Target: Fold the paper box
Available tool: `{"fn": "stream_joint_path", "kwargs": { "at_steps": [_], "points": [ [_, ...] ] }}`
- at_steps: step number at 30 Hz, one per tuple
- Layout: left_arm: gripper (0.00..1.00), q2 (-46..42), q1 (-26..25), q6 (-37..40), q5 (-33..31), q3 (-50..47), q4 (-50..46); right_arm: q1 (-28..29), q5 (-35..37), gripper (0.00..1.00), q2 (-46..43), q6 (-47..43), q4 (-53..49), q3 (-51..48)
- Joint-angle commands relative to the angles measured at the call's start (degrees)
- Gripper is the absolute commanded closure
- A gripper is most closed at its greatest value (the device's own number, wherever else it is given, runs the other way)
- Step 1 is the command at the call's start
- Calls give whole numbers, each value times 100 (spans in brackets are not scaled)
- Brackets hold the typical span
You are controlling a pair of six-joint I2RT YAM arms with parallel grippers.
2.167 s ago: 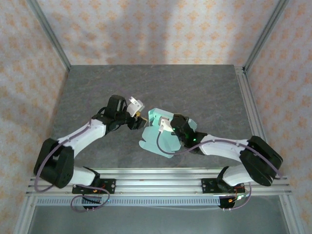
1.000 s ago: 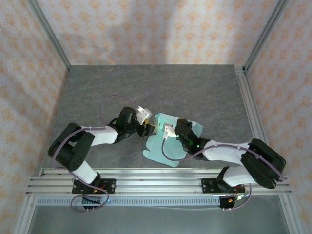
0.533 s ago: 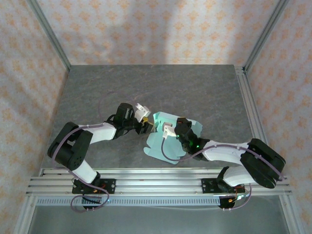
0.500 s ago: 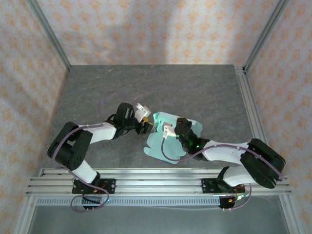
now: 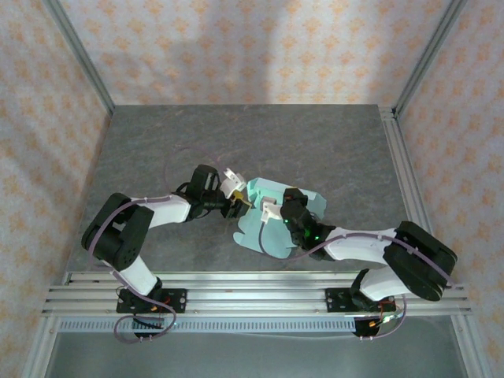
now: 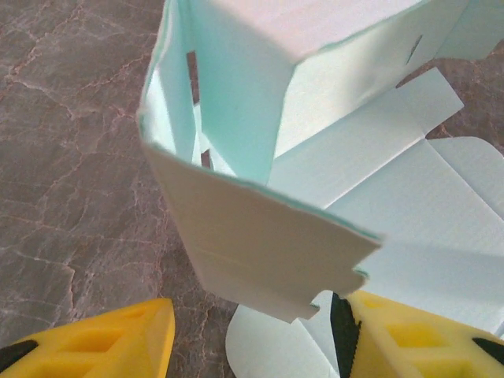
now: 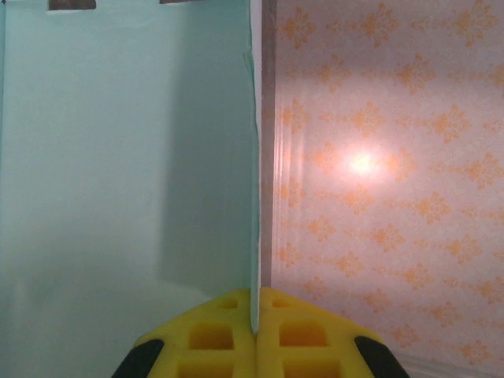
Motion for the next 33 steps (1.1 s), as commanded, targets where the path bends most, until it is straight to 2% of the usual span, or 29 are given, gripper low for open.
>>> {"fn": "stream_joint_path", "kwargs": {
  "at_steps": [1, 12, 20, 23, 26, 33],
  "points": [
    [44, 109, -3, 140, 142, 227, -87, 68, 263, 99, 198, -60, 350, -84],
    [44, 116, 173, 324, 194, 308, -317, 105, 364, 100, 329, 8, 511, -132],
    [43, -226, 561, -16, 256, -94, 150, 106, 400, 100, 355, 53, 542, -141],
    [46, -104, 575, -27, 290, -3, 132, 106, 399, 100, 362, 53, 541, -125],
    [53, -60, 571, -42, 303, 24, 235, 104, 412, 99, 341, 63, 522, -136],
    [53, 376, 471, 245, 451, 483, -80, 105, 427, 100, 308, 71, 495, -136]
  ]
}}
